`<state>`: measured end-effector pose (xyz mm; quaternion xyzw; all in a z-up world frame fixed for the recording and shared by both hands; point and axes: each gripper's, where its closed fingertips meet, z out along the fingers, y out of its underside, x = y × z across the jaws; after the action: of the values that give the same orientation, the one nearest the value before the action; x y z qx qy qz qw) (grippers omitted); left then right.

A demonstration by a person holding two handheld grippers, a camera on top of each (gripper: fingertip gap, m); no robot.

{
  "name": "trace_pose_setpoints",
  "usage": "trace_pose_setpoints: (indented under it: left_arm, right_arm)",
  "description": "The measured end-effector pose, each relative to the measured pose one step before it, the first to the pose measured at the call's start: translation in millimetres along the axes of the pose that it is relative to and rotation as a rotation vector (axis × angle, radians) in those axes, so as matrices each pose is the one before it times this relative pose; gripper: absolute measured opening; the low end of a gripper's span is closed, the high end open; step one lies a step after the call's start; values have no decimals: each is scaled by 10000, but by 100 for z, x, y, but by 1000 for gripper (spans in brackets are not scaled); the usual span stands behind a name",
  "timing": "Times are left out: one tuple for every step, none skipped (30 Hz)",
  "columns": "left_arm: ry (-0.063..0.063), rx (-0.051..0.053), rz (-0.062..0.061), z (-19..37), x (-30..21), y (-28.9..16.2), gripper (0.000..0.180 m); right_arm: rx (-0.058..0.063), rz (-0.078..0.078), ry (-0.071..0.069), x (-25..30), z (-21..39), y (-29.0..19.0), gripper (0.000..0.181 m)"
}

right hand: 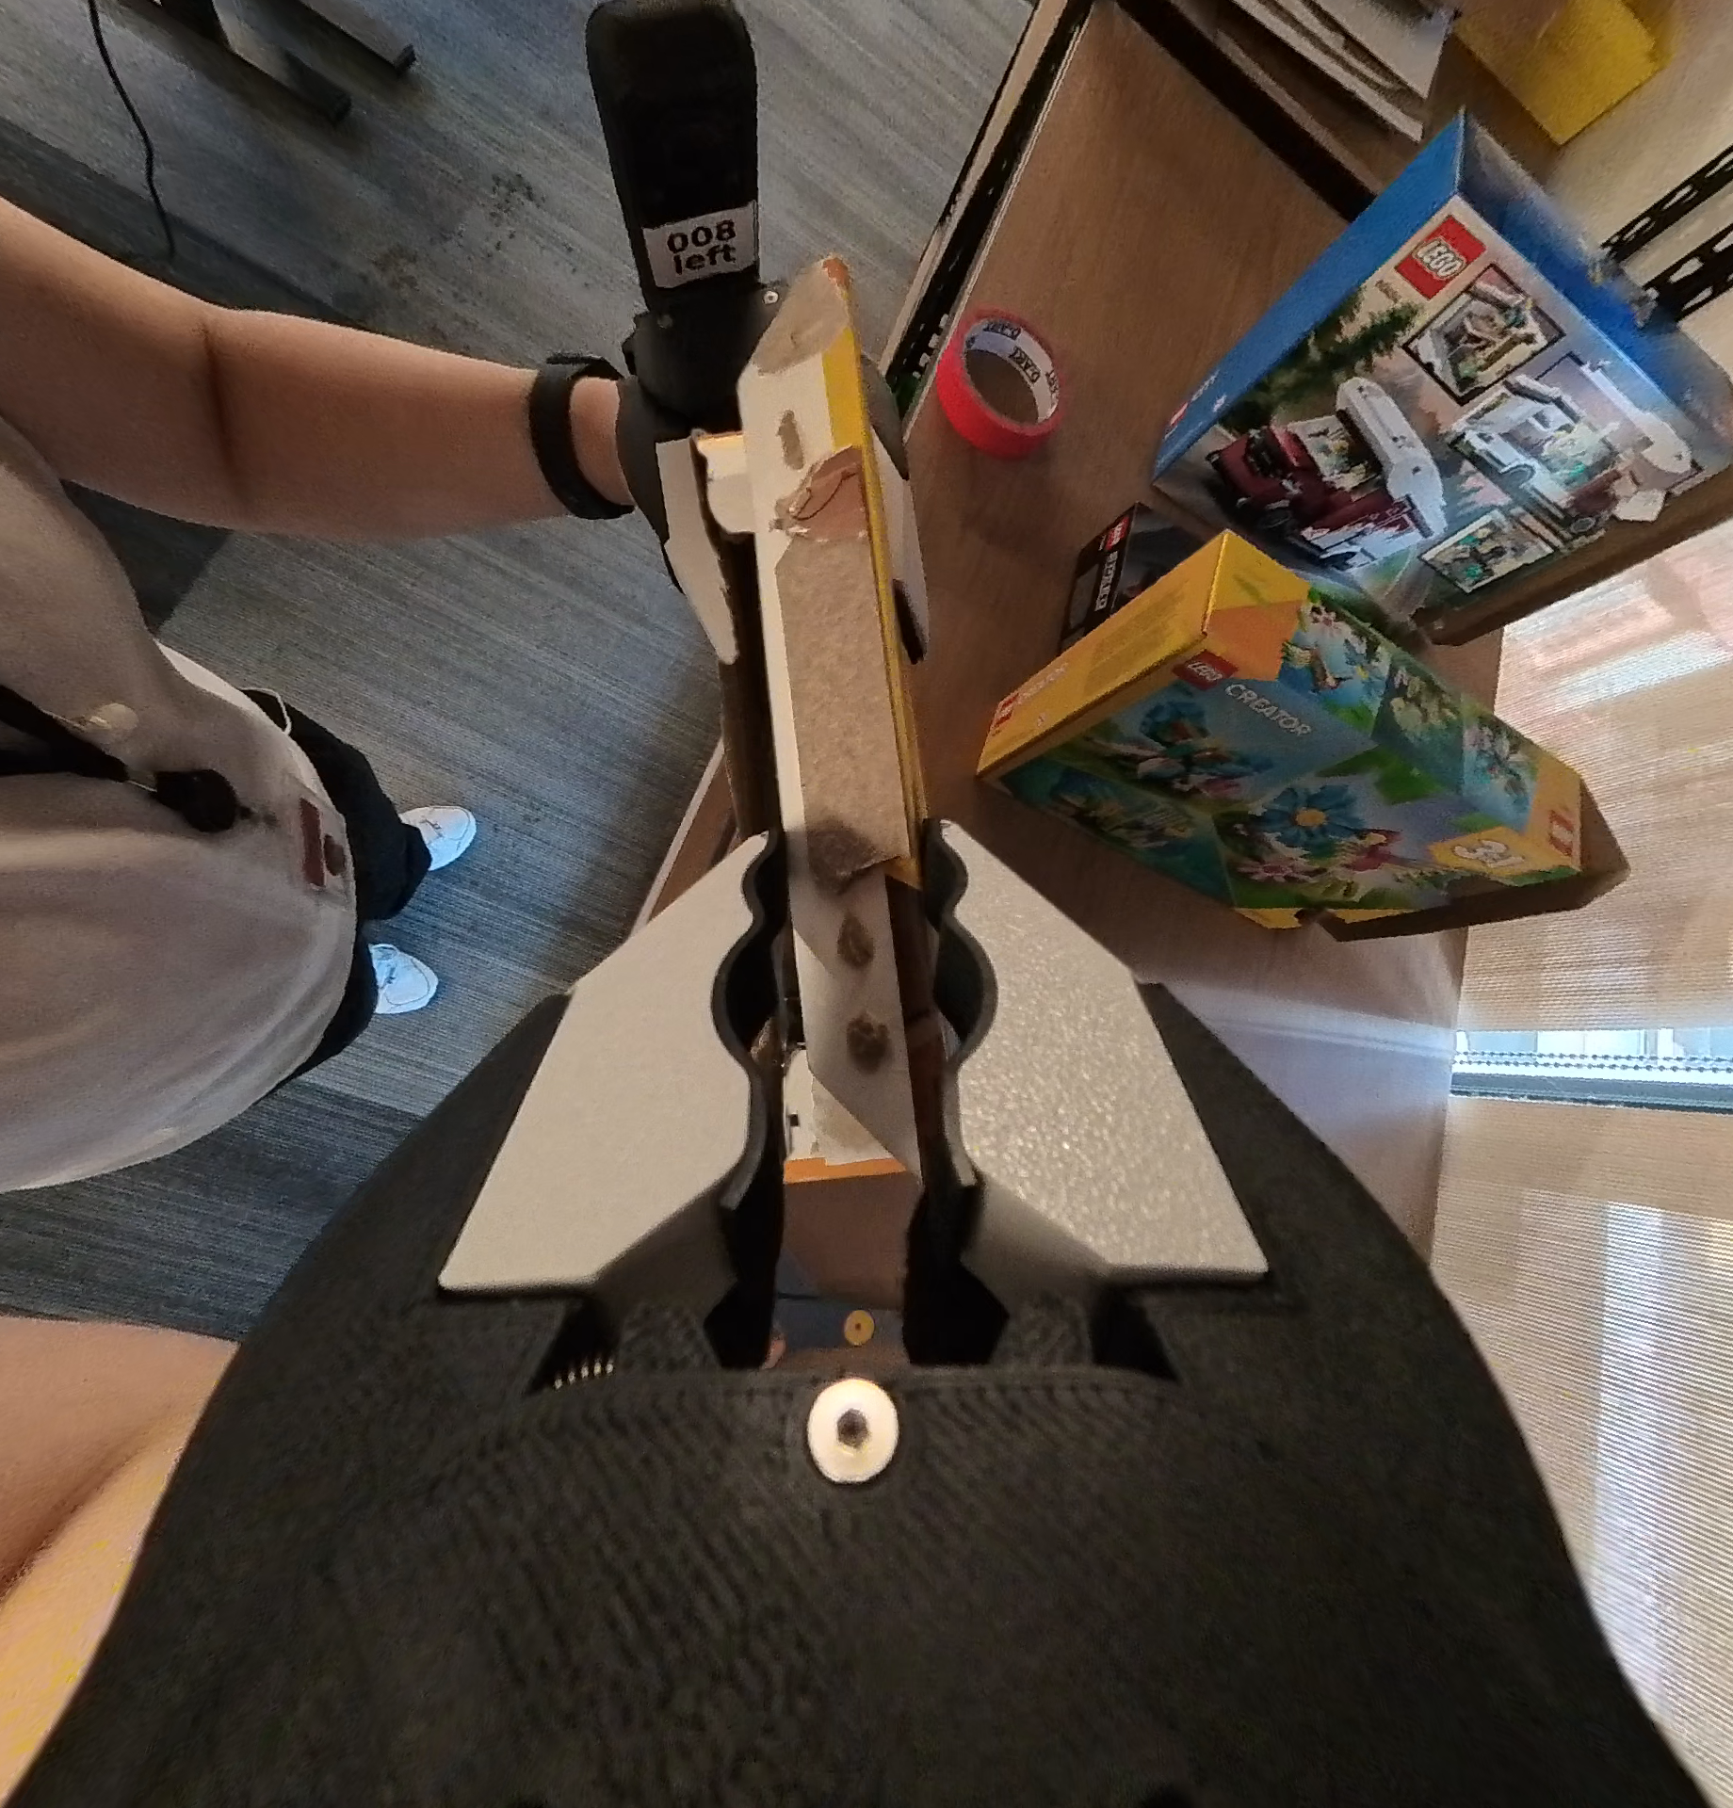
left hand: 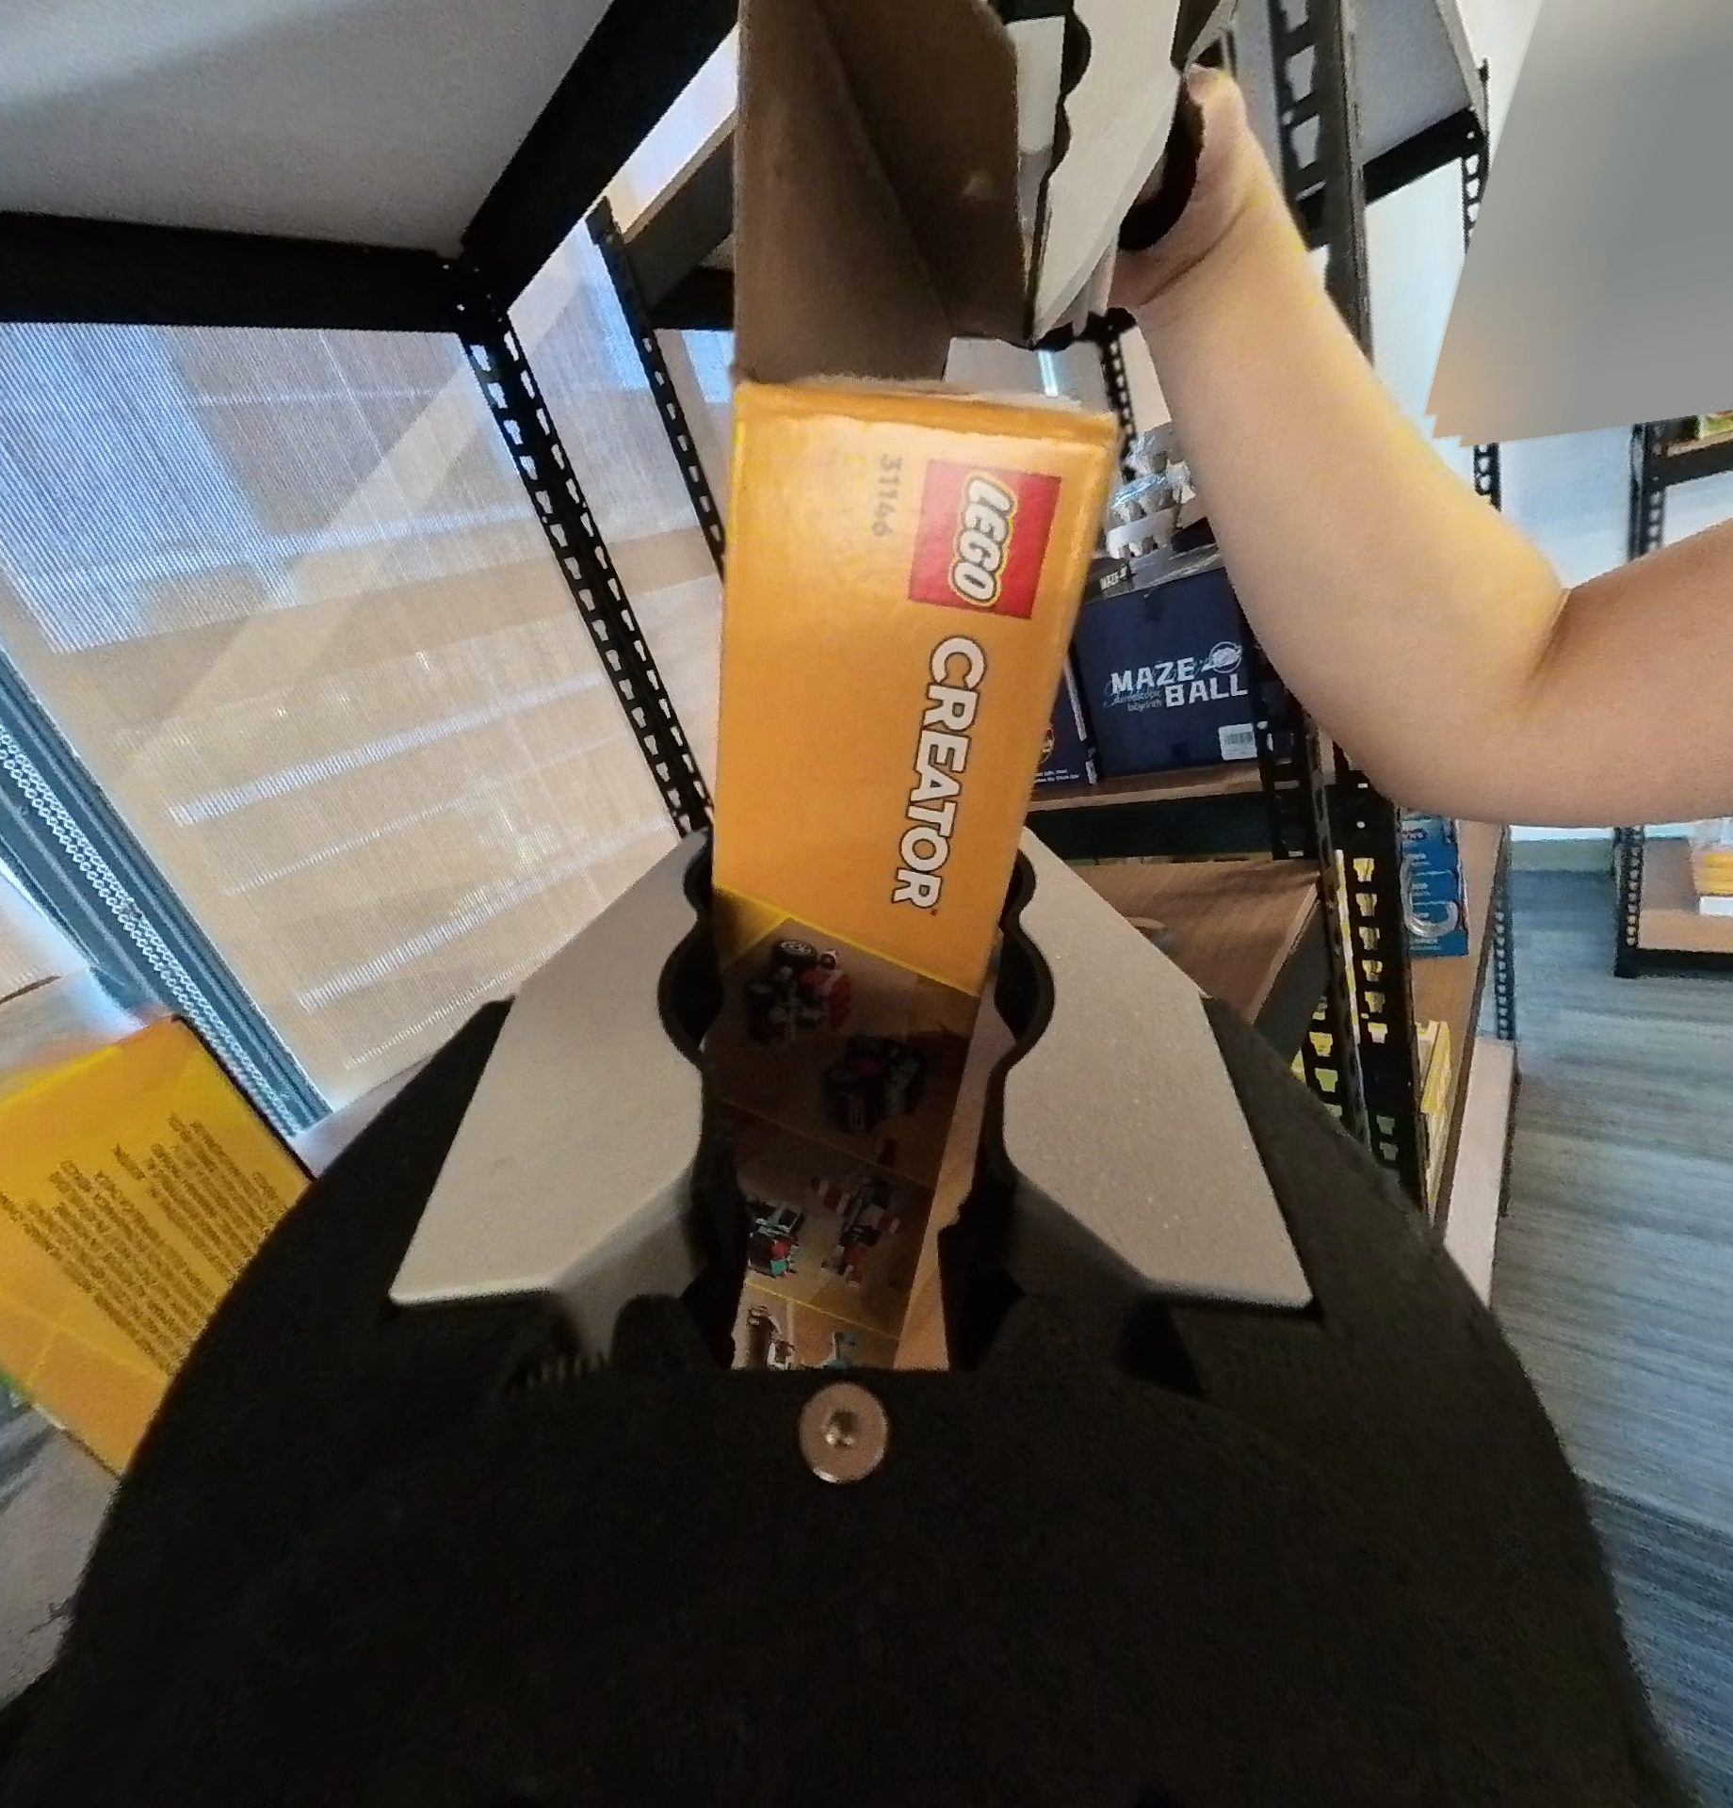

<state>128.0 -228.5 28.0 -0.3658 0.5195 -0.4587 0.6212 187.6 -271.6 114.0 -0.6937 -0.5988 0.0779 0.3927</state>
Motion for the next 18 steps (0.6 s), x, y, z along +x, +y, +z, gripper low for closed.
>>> trace_pose_setpoints:
  left_arm:
    - [23, 21, 96, -39, 193, -9, 54]
    - [15, 16, 116, -34, 202, -3, 54]
    - [15, 18, 123, -43, 228, -12, 54]
    - [14, 27, 121, -51, 238, -3, 54]
    - [22, 33, 159, -49, 295, -22, 54]
    - [15, 26, 196, -69, 330, -6, 54]
    - [21, 18, 163, -62, 349, -7, 54]
    - [11, 17, 155, -61, 318, -14, 54]
    - [3, 9, 160, -46, 306, -6, 54]
    - [8, 5, 138, -45, 261, -7, 54]
    - [19, 9, 110, -42, 225, -2, 54]
    - [41, 4, 101, -33, 240, 3, 54]
    - [47, -2, 129, -44, 232, -6, 54]
    - [33, -13, 120, -41, 211, 13, 54]
    - [29, -26, 79, -31, 193, -3, 54]
    - [21, -28, 80, -33, 163, 8, 54]
    - [14, -21, 79, -19, 129, 13, 54]
    - [13, -14, 54, -23, 100, 4, 54]
  right_arm:
    - [5, 16, -11, -252, -39, -11, 27]
    - [10, -8, 14, -262, -48, 8, 27]
    - [13, -23, 43, -303, -43, 26, 27]
    - [17, 21, 54, -392, -30, 28, 27]
    - [-4, 19, 105, -483, -36, 61, 27]
    - [-50, -115, 207, -458, -36, 64, 27]
    - [-81, -230, 257, -476, -43, 78, 27]
    - [-71, -217, 258, -457, -50, 79, 27]
    - [-69, -112, 225, -413, -51, 79, 27]
    - [-75, -69, 218, -347, -49, 70, 26]
    - [-55, -66, 170, -361, -46, 81, 26]
    - [-20, -66, 124, -371, -58, 53, 26]
    - [19, -36, 74, -350, -56, 30, 26]
    - [46, 5, 26, -316, -65, 15, 26]
    - [48, 20, -15, -293, -69, 12, 26]
    - [39, 13, -10, -234, -52, 10, 26]
    - [27, 9, -22, -188, -38, 6, 26]
    - [17, 22, -41, -159, -28, 8, 26]
